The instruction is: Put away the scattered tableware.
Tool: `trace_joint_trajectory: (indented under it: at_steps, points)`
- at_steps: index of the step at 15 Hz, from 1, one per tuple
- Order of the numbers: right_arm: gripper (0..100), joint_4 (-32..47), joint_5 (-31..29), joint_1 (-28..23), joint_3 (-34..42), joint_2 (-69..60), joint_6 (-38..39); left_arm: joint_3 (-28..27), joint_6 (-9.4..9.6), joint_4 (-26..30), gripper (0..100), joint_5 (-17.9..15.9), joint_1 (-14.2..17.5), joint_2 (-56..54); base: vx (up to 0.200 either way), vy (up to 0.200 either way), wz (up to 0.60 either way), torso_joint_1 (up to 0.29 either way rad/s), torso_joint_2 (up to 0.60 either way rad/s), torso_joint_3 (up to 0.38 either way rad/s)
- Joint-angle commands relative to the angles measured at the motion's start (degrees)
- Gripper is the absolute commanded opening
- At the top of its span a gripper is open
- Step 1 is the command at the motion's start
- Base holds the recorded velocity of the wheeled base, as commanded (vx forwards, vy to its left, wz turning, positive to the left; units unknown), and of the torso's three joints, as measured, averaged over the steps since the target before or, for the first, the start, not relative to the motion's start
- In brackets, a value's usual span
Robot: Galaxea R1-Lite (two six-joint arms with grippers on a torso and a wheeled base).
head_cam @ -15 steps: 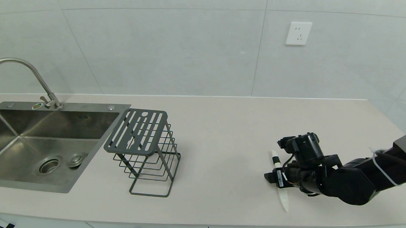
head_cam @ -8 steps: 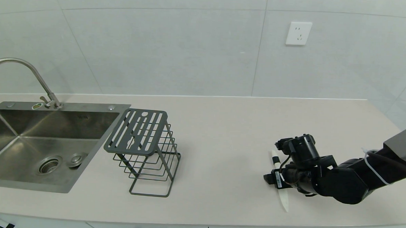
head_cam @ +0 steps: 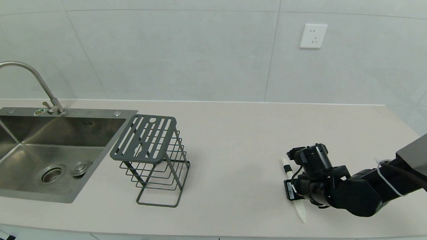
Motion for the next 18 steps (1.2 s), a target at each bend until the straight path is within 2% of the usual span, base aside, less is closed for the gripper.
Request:
trace_joint_trajectory:
  at_steps: [1, 4, 5, 10, 12, 18]
  points:
    - [0, -0.2, 0.1, -0.1, -0.5, -0.1, -0.1, 0.0, 0.01, 0.0, 100, -0.1, 0.0, 0.0, 0.0, 0.0, 0.0, 0.0, 0.0, 0.0]
    - [0, -4.5, 0.7, -0.1, -0.5, -3.2, -2.9, -0.1, 0.01, 0.0, 100, -0.1, 0.0, 0.0, 0.0, 0.0, 0.0, 0.0, 0.0, 0.0]
    - [0, -8.4, 2.1, -0.3, 0.0, -4.9, -5.4, 0.0, 0.01, 0.0, 100, -0.1, 0.0, 0.0, 0.0, 0.0, 0.0, 0.0, 0.0, 0.0]
    - [0, -23.0, 13.2, -2.0, 3.5, -8.9, -16.2, 0.0, 0.01, -0.1, 100, -0.1, 0.0, 0.0, 0.0, 0.0, 0.0, 0.0, 0.0, 0.0]
    - [0, -25.4, 16.4, -2.9, 3.7, -11.3, -20.9, 0.0, 0.01, -0.1, 100, -0.1, 0.0, 0.0, 0.0, 0.0, 0.0, 0.0, 0.0, 0.0]
    - [0, -26.1, 25.5, -2.7, 3.9, -18.8, -33.4, 0.0, 0.01, -0.1, 100, -0.1, 0.0, 0.0, 0.0, 0.0, 0.0, 0.0, 0.0, 0.0]
